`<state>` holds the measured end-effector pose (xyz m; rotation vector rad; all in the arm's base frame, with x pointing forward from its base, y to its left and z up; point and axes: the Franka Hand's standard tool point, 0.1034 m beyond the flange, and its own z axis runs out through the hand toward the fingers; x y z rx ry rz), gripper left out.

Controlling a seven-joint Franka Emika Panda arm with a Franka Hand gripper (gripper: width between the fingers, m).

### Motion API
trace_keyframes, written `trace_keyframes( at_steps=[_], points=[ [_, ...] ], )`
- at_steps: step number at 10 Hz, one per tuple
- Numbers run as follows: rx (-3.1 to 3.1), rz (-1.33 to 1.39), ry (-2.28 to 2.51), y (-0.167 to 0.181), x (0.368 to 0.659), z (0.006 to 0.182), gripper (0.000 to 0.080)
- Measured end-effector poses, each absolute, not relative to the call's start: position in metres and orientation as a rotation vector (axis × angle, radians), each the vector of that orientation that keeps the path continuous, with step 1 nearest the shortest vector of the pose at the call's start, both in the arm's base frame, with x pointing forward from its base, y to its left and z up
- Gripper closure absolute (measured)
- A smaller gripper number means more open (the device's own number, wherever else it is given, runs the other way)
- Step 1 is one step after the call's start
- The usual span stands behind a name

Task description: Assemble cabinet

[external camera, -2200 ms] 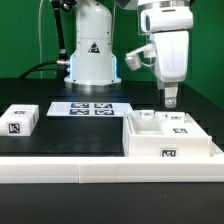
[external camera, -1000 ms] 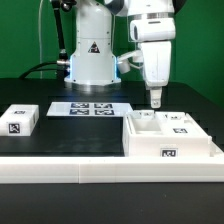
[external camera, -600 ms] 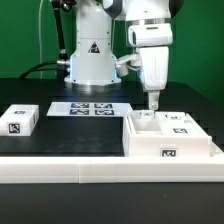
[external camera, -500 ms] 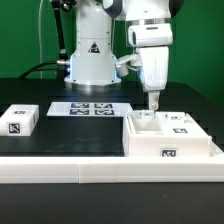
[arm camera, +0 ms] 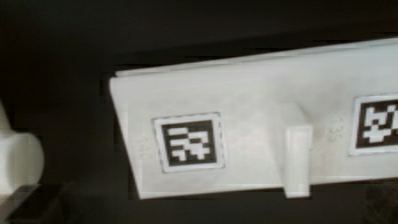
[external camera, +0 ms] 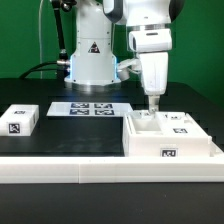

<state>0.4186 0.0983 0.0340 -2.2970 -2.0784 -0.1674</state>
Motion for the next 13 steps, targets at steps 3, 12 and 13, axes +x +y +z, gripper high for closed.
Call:
trace_keyframes(
  at_steps=[3, 12, 13],
  points=[
    [-2.297, -0.157, -2.054, 0.096, 0.414, 0.023, 0.0002],
    [-2.301, -0.144, -2.027, 0.096, 0.409, 0.014, 0.0568],
    [-2.311, -0.142, -2.013, 0.096, 0.408, 0.013, 0.0729]
  ],
)
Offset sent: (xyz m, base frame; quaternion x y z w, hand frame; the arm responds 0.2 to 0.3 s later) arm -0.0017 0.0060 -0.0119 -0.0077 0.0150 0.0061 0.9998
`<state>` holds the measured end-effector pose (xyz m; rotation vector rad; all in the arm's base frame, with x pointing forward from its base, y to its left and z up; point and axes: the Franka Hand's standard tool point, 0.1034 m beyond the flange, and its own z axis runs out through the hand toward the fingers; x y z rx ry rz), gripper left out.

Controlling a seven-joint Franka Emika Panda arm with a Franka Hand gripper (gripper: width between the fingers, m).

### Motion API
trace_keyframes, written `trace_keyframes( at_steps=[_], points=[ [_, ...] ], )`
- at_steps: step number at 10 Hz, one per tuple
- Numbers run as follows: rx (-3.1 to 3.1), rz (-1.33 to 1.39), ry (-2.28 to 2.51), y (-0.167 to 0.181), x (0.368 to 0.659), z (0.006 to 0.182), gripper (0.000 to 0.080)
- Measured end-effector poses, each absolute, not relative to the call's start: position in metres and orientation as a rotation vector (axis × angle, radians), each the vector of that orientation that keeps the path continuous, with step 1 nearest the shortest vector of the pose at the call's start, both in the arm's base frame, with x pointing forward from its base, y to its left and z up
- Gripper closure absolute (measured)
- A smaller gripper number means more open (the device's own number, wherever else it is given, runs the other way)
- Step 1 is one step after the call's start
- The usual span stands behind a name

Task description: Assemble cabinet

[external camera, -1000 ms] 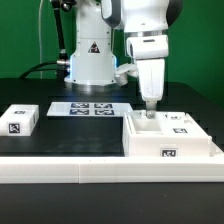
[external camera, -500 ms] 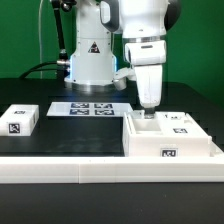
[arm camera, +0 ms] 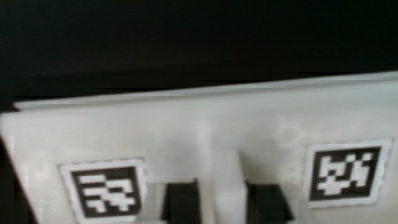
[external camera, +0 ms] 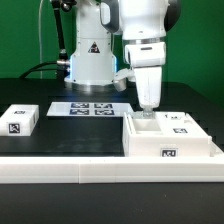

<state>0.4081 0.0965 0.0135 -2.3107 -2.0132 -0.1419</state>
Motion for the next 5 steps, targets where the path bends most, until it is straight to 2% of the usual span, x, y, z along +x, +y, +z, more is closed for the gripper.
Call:
trace_keyframes(
  at_steps=[5],
  points=[
    [-2.314, -0.142, -2.010, 0.0958, 0.4084, 0.0134, 0.0732]
  ],
)
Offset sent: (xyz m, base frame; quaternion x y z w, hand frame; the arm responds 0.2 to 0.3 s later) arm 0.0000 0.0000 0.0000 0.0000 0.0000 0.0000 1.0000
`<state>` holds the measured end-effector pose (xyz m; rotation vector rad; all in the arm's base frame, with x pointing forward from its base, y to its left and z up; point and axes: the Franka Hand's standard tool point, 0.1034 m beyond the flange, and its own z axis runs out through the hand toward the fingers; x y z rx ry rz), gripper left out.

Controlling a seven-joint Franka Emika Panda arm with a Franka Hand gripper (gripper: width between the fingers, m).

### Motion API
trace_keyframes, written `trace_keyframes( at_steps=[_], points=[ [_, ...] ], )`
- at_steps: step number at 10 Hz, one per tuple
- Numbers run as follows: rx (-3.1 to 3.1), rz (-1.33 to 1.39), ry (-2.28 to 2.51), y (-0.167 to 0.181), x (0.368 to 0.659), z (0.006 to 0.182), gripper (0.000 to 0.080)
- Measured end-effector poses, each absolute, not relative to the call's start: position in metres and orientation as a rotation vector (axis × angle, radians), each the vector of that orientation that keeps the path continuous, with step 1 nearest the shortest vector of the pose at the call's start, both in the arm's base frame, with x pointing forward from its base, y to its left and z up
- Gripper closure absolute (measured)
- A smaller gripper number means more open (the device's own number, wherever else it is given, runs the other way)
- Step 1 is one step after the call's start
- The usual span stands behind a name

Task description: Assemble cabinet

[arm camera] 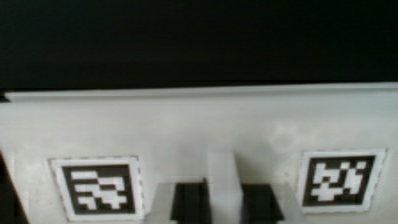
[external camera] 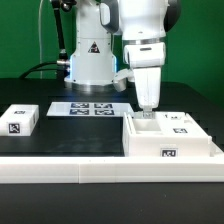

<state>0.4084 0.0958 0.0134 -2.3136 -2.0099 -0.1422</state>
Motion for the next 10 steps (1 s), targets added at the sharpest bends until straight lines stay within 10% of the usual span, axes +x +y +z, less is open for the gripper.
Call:
trace_keyframes(
  at_steps=[6, 10],
  points=[
    [-2.353, -0.058, -2.041, 0.078, 0.417, 0.061, 0.0731],
    [-2.365, -0.056, -2.031, 0.059, 0.427, 0.063, 0.0731]
  ],
)
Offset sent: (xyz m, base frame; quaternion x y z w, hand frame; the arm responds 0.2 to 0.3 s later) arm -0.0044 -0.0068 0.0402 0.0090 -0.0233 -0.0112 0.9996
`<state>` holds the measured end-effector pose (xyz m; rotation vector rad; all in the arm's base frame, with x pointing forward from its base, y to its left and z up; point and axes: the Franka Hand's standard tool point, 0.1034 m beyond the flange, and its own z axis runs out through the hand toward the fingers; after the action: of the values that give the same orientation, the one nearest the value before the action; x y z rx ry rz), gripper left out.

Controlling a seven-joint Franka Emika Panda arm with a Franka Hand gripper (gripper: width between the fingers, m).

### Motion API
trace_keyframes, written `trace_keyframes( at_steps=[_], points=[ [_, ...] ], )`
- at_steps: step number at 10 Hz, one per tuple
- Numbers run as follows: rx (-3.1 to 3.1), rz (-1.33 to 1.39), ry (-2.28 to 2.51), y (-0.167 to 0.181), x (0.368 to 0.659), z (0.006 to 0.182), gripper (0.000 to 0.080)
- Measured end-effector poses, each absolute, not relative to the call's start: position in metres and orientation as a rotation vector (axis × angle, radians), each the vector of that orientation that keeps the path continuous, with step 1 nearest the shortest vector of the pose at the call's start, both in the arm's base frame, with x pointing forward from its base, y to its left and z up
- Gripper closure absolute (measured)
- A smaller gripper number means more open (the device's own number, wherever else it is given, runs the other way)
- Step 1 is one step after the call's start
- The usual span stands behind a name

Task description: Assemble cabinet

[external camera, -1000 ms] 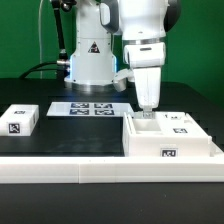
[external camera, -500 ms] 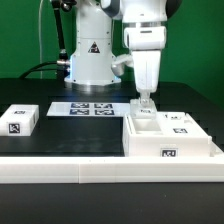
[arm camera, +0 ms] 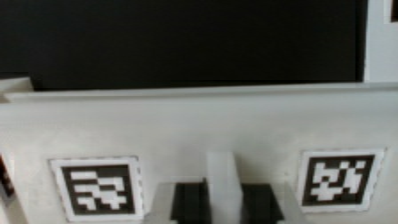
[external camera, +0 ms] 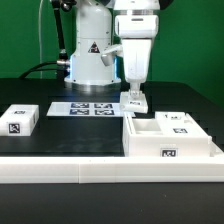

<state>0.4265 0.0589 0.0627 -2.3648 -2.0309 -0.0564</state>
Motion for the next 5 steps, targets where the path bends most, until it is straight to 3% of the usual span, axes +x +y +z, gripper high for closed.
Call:
trace_keyframes(
  at_steps=[5],
  points=[
    [-2.408, -0.083, -1.972, 0.064, 0.453, 0.062, 0.0731]
  ],
)
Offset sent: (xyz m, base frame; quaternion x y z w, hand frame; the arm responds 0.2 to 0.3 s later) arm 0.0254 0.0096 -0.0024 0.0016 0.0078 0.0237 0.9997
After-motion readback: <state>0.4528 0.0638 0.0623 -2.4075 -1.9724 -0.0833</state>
